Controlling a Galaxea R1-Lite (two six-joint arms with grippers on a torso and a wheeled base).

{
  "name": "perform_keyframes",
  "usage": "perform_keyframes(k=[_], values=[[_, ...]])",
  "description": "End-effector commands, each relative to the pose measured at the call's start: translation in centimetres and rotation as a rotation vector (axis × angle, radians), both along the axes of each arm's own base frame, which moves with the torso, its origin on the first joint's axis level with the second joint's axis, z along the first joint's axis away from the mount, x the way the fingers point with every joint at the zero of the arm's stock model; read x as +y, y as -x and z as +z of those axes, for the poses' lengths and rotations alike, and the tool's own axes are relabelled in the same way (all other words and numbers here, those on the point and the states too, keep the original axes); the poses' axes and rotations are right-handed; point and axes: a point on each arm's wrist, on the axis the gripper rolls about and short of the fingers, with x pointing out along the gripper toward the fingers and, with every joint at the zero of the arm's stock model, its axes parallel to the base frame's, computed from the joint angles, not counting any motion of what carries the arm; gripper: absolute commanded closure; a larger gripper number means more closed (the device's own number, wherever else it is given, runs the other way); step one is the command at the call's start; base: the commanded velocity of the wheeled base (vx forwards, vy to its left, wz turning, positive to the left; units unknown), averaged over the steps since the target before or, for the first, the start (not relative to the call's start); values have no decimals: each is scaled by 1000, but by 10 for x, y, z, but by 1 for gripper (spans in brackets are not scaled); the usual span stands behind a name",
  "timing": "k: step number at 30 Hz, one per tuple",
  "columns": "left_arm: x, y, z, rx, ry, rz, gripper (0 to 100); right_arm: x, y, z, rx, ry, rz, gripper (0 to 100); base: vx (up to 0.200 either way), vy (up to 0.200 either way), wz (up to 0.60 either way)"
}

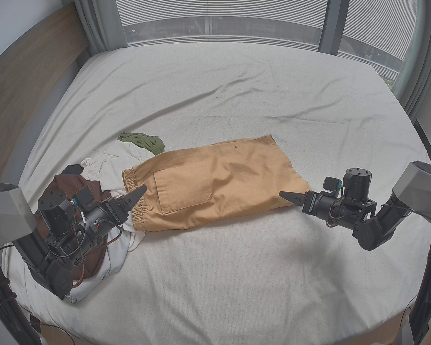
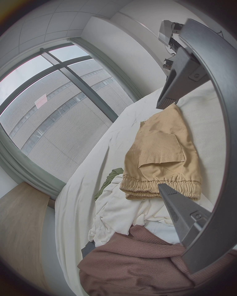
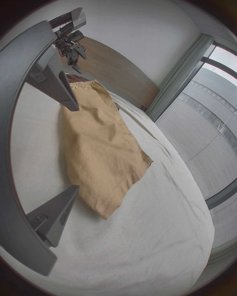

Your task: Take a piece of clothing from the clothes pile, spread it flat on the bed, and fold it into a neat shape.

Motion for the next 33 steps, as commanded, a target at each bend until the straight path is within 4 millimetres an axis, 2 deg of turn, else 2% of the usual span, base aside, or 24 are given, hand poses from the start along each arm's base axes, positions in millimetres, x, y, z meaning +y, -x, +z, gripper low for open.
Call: perform_keyframes(k=[1,6,16,22,27,33], values=[[0,-2,-6,16,-10,0,0,-1,-9,-16,27,7,-13,0,0,0,0],[0,-2,-6,18,-10,0,0,1,-19,-34,49,11,-18,0,0,0,0],[0,-2,-6,15,-10,2,0,11,-35,-48,-56,0,-58,0,0,0,0],[0,-2,-6,16,-10,2,0,19,-38,-44,-88,-23,-45,0,0,0,0],[0,-2,-6,16,-10,2,0,26,-42,-33,-120,-115,-49,0,0,0,0],[0,-2,-6,17,-8,2,0,34,-40,-33,-102,-150,-36,0,0,0,0]])
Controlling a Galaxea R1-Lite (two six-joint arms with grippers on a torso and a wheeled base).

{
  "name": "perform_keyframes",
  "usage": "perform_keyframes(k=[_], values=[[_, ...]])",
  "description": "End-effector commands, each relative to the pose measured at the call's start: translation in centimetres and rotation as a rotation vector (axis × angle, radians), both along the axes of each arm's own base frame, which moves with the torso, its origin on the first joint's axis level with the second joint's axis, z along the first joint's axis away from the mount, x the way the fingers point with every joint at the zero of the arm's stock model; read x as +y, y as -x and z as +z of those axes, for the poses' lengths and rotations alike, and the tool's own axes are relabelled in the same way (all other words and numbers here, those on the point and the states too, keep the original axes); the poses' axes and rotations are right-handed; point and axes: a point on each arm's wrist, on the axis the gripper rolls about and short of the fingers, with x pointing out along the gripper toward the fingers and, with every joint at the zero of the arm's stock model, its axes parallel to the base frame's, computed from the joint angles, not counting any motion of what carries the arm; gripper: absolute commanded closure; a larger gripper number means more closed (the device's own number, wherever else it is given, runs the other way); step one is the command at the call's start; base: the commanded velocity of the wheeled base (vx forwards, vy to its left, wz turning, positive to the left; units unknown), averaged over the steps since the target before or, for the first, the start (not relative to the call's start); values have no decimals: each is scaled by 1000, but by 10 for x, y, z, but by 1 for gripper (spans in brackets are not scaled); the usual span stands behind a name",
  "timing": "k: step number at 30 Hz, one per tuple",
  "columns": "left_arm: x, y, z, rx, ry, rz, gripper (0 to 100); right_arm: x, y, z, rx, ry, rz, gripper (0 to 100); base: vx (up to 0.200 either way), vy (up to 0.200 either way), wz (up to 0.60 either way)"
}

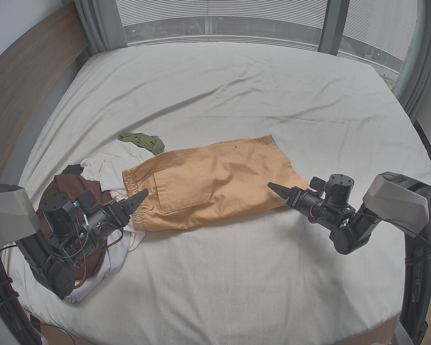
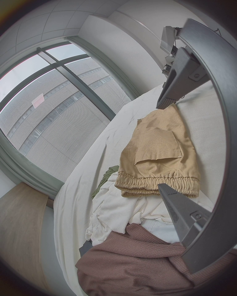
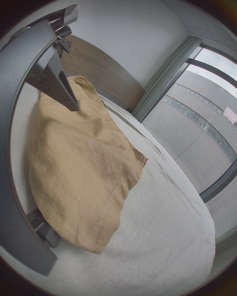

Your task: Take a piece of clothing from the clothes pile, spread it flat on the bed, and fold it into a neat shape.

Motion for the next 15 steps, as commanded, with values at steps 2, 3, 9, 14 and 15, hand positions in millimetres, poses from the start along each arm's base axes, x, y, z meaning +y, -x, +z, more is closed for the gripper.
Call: perform_keyframes(k=[2,3,9,14,15], values=[[0,0,0,0,1,1,0,12,3,-3,15,-10,29,0,0,0,0],[0,0,0,0,0,1,0,15,4,-6,23,-7,35,0,0,0,0],[0,1,1,-1,2,-1,0,21,4,-17,42,-1,47,0,0,0,0],[0,0,0,2,1,-1,0,23,3,-20,38,-1,50,0,0,0,0],[0,0,0,2,1,-1,0,23,3,-20,33,-2,50,0,0,0,0]])
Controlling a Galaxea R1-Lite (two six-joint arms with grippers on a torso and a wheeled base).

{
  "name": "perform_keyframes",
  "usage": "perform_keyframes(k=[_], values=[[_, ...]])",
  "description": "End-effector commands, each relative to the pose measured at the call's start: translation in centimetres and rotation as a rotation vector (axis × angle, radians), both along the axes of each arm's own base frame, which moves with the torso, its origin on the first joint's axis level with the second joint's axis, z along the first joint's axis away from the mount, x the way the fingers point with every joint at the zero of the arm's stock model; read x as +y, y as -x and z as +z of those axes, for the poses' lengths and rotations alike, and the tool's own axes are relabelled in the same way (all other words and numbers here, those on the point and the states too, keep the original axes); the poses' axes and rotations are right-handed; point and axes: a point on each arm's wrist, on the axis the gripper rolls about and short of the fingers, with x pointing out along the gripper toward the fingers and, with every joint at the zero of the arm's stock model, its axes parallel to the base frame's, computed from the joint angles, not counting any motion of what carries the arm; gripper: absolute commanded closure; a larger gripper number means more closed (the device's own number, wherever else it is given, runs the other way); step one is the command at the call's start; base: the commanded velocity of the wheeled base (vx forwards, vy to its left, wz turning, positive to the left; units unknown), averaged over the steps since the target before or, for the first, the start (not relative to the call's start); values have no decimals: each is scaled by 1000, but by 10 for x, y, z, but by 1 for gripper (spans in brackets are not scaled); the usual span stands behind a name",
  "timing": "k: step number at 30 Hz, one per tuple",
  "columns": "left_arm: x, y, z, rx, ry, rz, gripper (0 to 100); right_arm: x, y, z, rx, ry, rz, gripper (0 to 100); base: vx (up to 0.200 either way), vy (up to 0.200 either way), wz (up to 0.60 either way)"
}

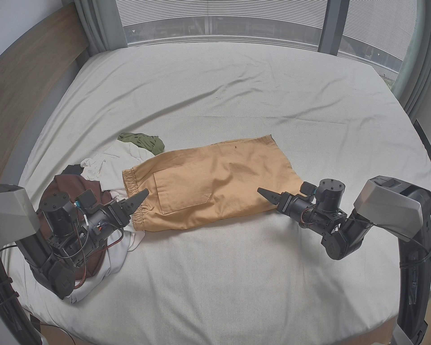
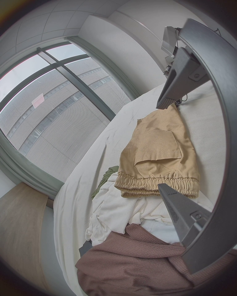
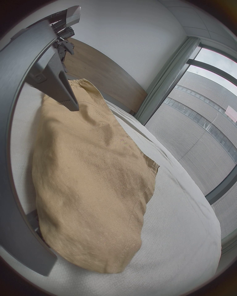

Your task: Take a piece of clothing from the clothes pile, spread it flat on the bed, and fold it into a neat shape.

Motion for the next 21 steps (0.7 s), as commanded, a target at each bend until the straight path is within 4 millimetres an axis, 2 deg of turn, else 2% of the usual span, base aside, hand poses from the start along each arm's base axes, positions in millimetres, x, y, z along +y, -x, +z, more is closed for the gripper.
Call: perform_keyframes(k=[1,3,4,16,19,21], values=[[-1,0,0,0,1,-3,0,2,0,-6,6,2,5,0,0,0,0],[-2,0,0,0,1,-8,0,1,-1,-6,0,0,3,0,0,0,0],[-3,1,0,2,0,-8,0,1,-1,-5,-1,0,3,100,0,0,0],[-3,0,-1,3,3,-8,0,9,7,0,-2,4,27,100,0,0,0],[-2,0,-1,5,4,-6,0,6,26,13,-8,41,36,100,0,0,0],[-2,0,-1,7,4,-6,0,4,35,14,-6,68,41,100,0,0,0]])
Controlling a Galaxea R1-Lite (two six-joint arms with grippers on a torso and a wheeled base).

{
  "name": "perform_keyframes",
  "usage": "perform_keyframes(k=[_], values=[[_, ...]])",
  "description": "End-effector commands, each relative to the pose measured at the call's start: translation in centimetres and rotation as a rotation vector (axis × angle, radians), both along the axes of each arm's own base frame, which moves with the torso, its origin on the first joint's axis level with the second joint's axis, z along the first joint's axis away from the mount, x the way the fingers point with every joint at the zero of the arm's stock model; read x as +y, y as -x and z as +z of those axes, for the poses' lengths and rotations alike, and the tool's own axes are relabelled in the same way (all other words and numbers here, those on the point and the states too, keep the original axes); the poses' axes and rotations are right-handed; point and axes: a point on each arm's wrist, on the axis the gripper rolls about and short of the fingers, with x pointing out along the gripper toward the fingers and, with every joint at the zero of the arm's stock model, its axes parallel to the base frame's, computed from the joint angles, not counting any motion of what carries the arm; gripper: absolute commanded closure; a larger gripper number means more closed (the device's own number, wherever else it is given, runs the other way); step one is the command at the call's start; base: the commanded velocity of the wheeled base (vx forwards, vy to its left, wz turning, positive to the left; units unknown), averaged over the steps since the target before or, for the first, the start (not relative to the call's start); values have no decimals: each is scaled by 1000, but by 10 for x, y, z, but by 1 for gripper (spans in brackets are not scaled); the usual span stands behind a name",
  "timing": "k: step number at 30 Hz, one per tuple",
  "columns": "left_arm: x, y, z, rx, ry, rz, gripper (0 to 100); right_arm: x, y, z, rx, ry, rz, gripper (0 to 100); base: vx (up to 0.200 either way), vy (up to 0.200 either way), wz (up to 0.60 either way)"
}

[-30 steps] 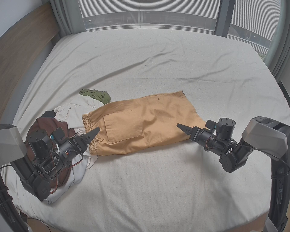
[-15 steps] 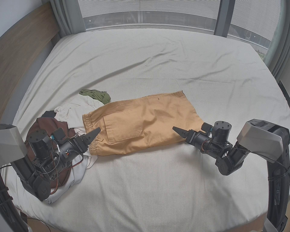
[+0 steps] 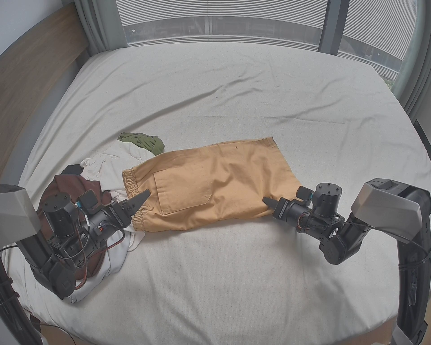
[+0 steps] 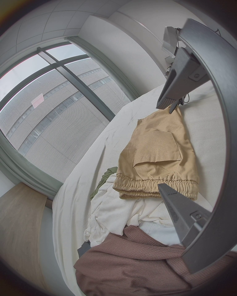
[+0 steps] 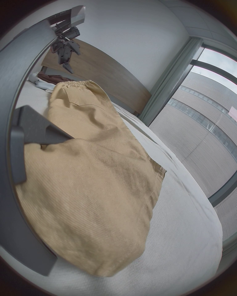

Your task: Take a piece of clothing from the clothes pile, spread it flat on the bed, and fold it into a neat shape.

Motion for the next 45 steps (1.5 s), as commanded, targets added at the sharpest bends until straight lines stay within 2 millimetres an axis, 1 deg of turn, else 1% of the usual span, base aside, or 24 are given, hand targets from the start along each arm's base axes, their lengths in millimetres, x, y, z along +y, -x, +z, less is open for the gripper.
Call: perform_keyframes(k=[1,3,6,8,9,10,12,19,25,32,34,37,39,40,42,45], values=[[1,0,-1,5,1,1,0,-5,24,16,-14,47,14,100,0,0,0],[0,0,-3,12,-1,-2,0,-10,35,10,-7,115,9,100,0,0,0],[0,1,-6,23,-6,-4,0,-17,46,6,-6,168,-18,100,0,0,0],[0,1,-7,29,-6,-4,0,-22,54,3,-1,187,-23,100,0,0,0],[0,1,-7,29,-6,-4,0,-23,55,3,-1,190,-22,100,0,0,0],[0,1,-7,31,-6,-4,0,-27,65,1,15,210,-20,100,0,0,0],[0,1,-9,35,-7,-4,0,-32,76,0,37,233,-16,100,0,0,0],[-1,0,-12,47,-11,-5,0,-50,106,-6,101,309,-13,100,0,0,0],[-3,2,-13,53,-11,-15,0,-61,120,-8,144,325,-28,100,0,0,0],[-8,8,-19,86,-18,-39,0,-63,126,-13,124,324,-39,100,0,0,0],[-13,12,-26,119,-27,-59,0,-64,126,-22,140,329,-40,100,0,0,0],[-15,15,-32,146,-33,-70,0,-63,125,-24,133,327,-40,100,0,0,0],[-17,17,-40,176,-43,-79,0,-63,124,-26,119,327,-40,100,0,0,0],[-18,18,-40,178,-43,-80,0,-63,124,-26,117,329,-39,0,0,0,0],[-19,19,-44,195,-46,-86,0,-61,122,-25,103,330,-33,0,0,0,0],[-20,20,-44,199,-45,-90,0,-60,126,-24,109,334,-27,0,0,0,0]])
